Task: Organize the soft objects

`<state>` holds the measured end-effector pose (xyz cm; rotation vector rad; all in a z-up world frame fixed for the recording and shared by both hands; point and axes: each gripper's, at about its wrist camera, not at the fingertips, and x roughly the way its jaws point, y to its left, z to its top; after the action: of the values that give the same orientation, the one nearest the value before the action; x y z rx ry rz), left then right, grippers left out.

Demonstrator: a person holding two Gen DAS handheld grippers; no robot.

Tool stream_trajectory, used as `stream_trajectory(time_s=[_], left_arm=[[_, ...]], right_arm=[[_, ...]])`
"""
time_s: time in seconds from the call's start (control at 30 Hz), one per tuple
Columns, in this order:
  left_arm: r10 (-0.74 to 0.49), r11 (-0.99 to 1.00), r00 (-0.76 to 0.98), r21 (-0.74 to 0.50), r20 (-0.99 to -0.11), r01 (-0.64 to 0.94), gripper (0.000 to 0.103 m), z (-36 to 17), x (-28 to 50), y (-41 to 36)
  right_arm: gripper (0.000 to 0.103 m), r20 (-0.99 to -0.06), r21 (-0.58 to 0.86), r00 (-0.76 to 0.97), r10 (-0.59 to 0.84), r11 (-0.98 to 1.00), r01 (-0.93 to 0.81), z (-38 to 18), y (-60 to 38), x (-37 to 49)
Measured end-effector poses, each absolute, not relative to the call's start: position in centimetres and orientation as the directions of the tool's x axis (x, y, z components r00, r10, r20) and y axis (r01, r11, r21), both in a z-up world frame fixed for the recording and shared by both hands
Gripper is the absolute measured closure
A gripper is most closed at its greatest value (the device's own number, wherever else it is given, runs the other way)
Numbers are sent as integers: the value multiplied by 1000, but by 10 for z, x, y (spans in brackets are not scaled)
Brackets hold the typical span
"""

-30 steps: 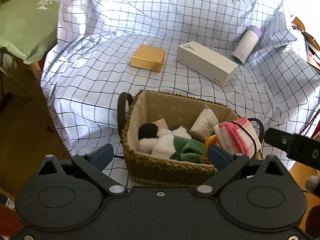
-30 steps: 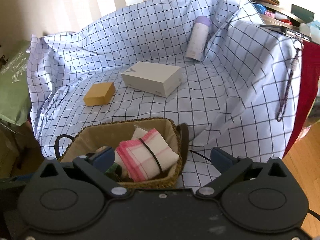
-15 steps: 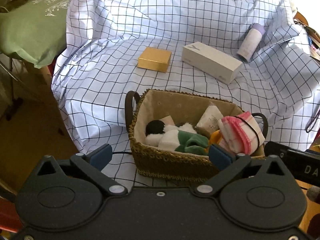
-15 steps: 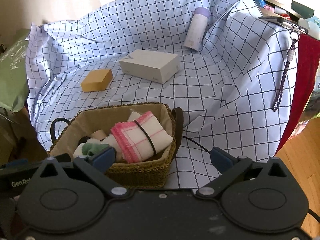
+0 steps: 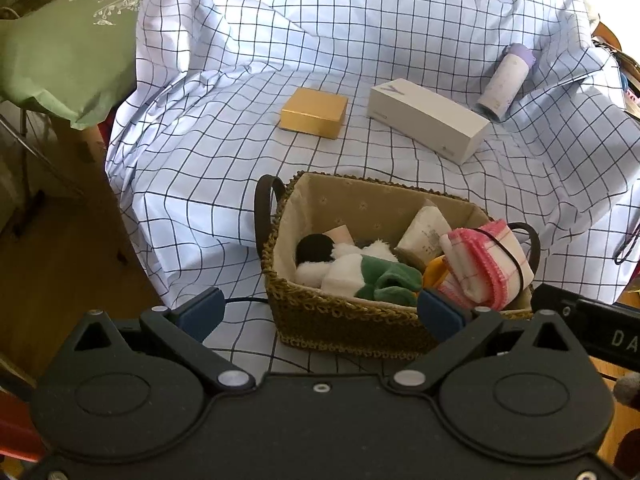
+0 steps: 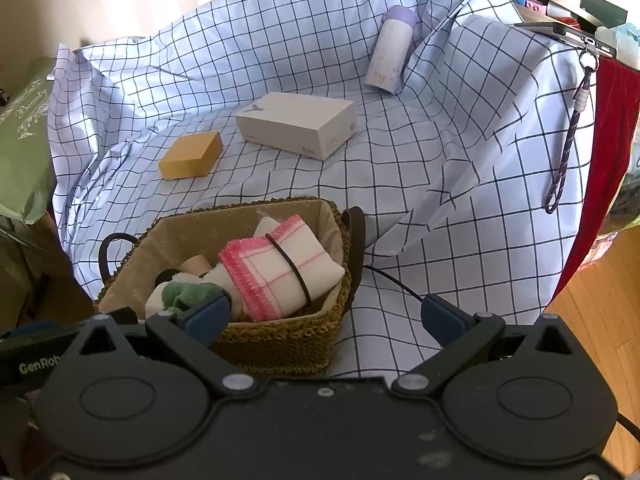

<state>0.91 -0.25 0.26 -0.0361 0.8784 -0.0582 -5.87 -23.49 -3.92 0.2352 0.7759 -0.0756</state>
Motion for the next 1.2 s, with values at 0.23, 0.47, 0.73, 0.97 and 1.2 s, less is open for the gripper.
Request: stream_trajectory(time_s=[0.23, 0.47, 0.73, 0.97, 1.2], left_arm=[[-65, 998, 637, -55, -768, 36, 4, 3, 9, -3], [-65, 998, 634, -53, -771, 38, 4, 2, 9, -2], [-64, 998, 628, -51, -776, 38, 4, 0, 9, -2], [-63, 998, 623, -51, -780, 38, 4, -1, 8, -2], [-64, 998, 623, -51, -780, 40, 4, -1, 8, -2]], right_arm=[[0, -708, 189, 706, 21, 969, 161, -40, -235, -58], [0, -712, 193, 702, 22, 967, 164, -42, -235, -57], [0, -720, 196, 693, 27, 966, 166, -44, -233, -56], [0, -724, 199, 689, 31, 966, 165, -46, -233, -56], [0, -727, 201, 686, 34, 966, 165, -47, -232, -56]])
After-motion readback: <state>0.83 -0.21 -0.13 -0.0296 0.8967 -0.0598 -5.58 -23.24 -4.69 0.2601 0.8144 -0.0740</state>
